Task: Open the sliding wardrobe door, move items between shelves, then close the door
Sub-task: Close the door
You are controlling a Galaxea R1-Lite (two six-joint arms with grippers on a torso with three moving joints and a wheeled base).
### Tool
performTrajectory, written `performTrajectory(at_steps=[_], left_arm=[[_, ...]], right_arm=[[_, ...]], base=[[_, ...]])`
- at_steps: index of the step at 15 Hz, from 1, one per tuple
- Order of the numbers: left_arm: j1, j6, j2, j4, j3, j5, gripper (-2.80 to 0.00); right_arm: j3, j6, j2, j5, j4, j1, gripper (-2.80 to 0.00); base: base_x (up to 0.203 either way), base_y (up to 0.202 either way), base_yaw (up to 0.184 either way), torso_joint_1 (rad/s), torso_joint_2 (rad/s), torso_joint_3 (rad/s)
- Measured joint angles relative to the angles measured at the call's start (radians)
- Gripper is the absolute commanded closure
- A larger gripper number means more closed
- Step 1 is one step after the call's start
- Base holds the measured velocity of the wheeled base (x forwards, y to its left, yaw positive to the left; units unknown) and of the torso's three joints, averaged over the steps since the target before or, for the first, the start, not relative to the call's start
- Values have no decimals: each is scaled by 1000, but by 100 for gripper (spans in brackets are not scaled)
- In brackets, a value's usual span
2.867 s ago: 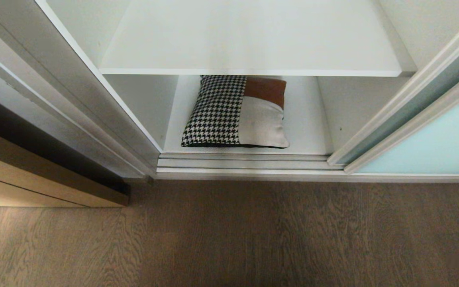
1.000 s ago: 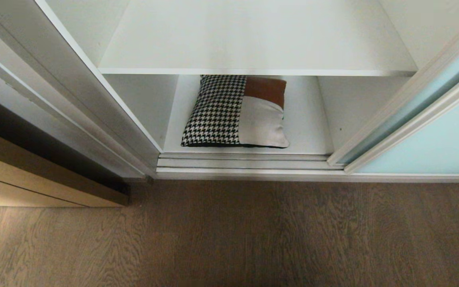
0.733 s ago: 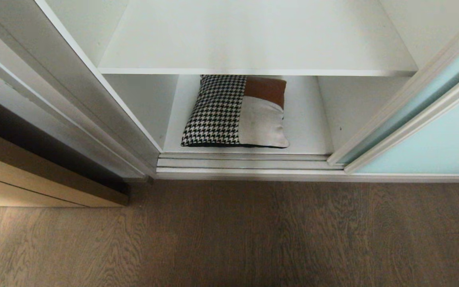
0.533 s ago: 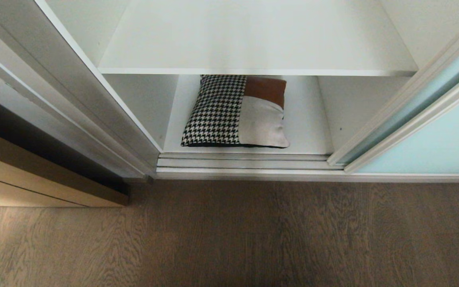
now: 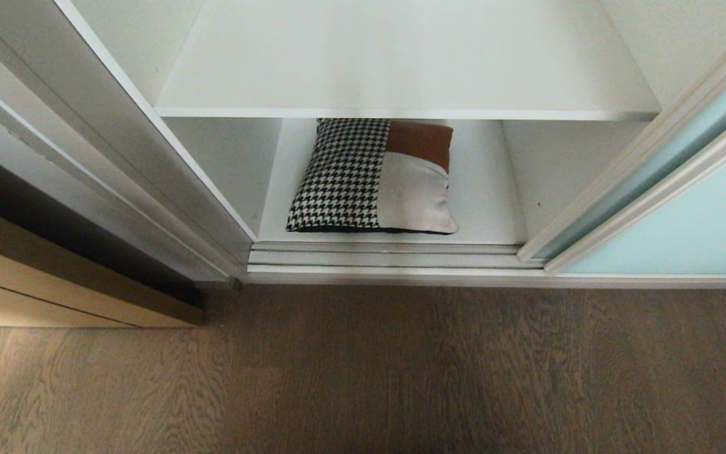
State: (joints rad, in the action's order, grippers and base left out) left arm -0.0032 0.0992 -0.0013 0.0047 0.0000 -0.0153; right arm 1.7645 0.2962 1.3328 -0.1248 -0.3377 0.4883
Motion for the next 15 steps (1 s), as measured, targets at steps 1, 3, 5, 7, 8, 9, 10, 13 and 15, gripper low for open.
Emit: performTrajectory(at_steps=[1,3,5,7,8,9,10,13,15], left_arm=[[0,0,0,0,0,0,0],[0,0,0,0,0,0,0],[0,0,0,0,0,0,0],[0,0,0,0,0,0,0],[0,0,0,0,0,0,0],[0,0,0,0,0,0,0],[0,0,0,0,0,0,0],[0,0,0,0,0,0,0],[0,0,0,0,0,0,0]], right_arm=[[0,0,-1,-4,0,-1,0],[0,0,-6,-8,-5,-8,0],[-9,8,-25,-30,-8,-18,0],[-31,17,-47,-70,-7,-23,0],[-42,17,-57,-83,-7,-27,0],[-48,17,-64,-87,-6,-38,0],[-50,16,-71,-88,-4,-51,0],[-53,14,-84,-87,1,-100,0],[-59,18,-98,-85,-10,-124,0]], base=[[0,0,0,0,0,0],[0,0,0,0,0,0],[0,0,0,0,0,0],[0,0,0,0,0,0],[0,0,0,0,0,0],[0,0,0,0,0,0],[0,0,0,0,0,0],[0,0,0,0,0,0],[0,0,0,0,0,0]])
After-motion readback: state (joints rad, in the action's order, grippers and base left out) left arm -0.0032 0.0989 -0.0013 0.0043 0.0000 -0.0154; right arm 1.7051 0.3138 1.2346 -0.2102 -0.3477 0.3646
